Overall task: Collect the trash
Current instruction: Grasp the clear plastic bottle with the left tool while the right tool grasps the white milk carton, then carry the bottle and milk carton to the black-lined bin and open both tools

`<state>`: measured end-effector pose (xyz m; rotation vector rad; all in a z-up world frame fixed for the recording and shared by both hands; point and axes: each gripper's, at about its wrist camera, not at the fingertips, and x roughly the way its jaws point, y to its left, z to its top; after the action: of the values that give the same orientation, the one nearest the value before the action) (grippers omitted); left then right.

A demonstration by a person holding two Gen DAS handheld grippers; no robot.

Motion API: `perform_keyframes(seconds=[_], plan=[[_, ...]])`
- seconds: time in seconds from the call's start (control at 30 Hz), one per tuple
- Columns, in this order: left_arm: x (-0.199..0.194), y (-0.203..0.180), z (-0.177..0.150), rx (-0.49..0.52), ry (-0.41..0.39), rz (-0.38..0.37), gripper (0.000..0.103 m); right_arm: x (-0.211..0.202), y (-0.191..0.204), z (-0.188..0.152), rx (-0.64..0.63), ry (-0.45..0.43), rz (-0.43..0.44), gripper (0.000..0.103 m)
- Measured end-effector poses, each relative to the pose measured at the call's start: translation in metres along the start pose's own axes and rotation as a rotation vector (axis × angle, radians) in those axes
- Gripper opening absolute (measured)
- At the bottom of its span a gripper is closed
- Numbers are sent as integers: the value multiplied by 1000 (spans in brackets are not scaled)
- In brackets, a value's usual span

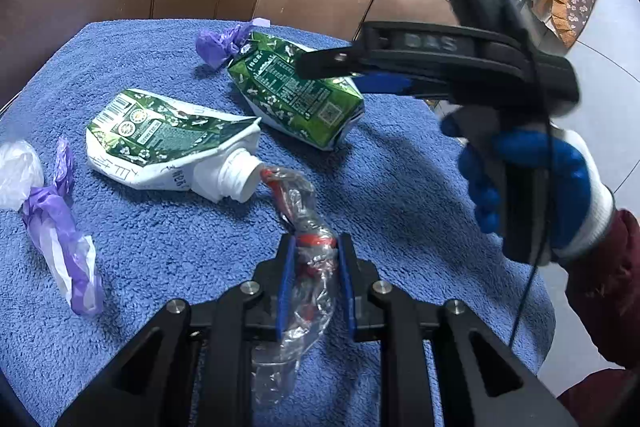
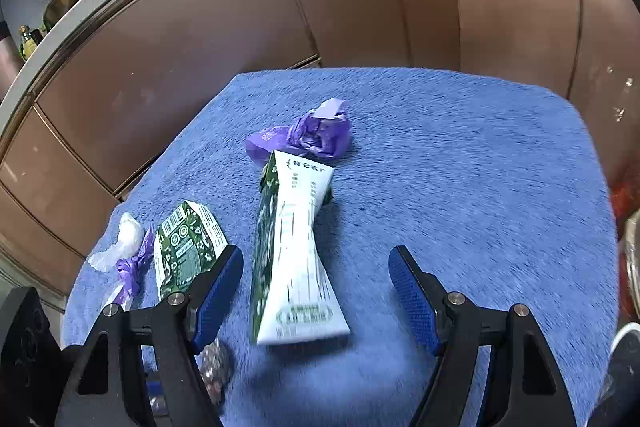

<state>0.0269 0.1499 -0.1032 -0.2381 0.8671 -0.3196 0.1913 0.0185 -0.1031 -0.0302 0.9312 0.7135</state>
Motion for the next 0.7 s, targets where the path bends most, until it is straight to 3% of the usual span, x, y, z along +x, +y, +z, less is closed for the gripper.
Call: perform_keyframes(seconds=[0.1, 0.23, 0.37, 0.43, 0.7], plan=[[2, 1, 1, -2, 1, -4, 20, 11, 0, 6, -2, 30, 24, 72], [1, 1, 0, -4, 1, -6, 20, 23, 5, 12, -30, 73, 44, 53], [3, 2, 2, -5, 1, -7, 20, 30, 10, 11, -36, 103, 70, 44], [3, 1, 2, -4, 0, -6, 20, 28, 12, 10, -34, 100, 87, 33], [-4, -5, -4, 15, -24, 32, 20, 13, 7, -2, 20, 59, 89, 32]])
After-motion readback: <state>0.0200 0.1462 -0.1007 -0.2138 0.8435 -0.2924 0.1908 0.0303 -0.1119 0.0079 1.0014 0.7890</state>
